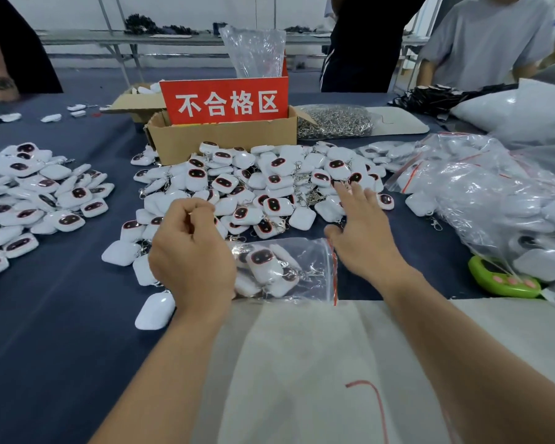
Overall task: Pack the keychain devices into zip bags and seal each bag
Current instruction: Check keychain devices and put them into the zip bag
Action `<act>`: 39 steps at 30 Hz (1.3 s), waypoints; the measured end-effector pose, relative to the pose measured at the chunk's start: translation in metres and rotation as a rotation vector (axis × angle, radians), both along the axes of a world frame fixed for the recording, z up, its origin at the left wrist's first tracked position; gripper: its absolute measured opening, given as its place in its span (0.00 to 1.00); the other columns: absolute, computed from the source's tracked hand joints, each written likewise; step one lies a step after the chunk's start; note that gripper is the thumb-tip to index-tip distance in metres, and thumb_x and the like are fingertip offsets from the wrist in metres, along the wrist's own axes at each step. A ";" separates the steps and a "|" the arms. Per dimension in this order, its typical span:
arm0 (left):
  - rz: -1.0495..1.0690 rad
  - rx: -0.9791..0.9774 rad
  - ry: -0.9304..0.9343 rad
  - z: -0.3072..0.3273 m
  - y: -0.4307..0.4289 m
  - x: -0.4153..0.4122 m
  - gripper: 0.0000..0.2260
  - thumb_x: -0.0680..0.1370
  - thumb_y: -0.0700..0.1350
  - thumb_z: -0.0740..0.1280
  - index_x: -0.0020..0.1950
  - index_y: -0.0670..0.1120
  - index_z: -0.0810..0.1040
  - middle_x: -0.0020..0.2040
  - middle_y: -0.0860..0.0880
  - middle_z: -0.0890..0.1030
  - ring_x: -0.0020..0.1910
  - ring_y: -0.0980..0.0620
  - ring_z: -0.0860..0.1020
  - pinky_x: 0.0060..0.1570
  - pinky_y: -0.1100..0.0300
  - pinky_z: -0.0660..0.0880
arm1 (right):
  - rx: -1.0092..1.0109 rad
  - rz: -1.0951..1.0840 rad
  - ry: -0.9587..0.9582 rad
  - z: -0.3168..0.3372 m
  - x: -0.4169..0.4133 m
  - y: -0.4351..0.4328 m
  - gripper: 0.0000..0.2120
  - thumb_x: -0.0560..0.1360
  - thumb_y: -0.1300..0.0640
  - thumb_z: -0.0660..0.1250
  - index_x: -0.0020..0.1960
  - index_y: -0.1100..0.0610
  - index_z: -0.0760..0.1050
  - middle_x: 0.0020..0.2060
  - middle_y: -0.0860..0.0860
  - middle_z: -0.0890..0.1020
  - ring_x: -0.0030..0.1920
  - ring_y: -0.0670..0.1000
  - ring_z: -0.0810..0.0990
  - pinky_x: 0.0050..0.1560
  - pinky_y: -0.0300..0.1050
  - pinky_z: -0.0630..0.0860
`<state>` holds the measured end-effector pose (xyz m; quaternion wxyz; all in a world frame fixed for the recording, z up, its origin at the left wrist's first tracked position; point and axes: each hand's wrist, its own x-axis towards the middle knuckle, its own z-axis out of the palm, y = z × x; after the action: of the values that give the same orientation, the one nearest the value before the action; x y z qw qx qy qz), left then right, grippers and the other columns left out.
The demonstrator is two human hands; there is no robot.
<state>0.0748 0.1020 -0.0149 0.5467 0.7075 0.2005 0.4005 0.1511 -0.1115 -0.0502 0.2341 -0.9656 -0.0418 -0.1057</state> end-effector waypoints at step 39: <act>-0.801 0.048 0.529 -0.011 0.044 0.012 0.36 0.67 0.30 0.77 0.65 0.62 0.80 0.61 0.57 0.79 0.56 0.62 0.80 0.54 0.62 0.79 | 0.581 -0.121 -0.039 0.011 -0.079 -0.011 0.11 0.78 0.58 0.67 0.50 0.42 0.82 0.28 0.37 0.80 0.33 0.42 0.79 0.32 0.27 0.69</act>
<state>0.0868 0.1461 -0.0255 0.5717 0.8191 0.0351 -0.0308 0.0725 -0.1222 -0.0393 0.4933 -0.8565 0.0433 -0.1455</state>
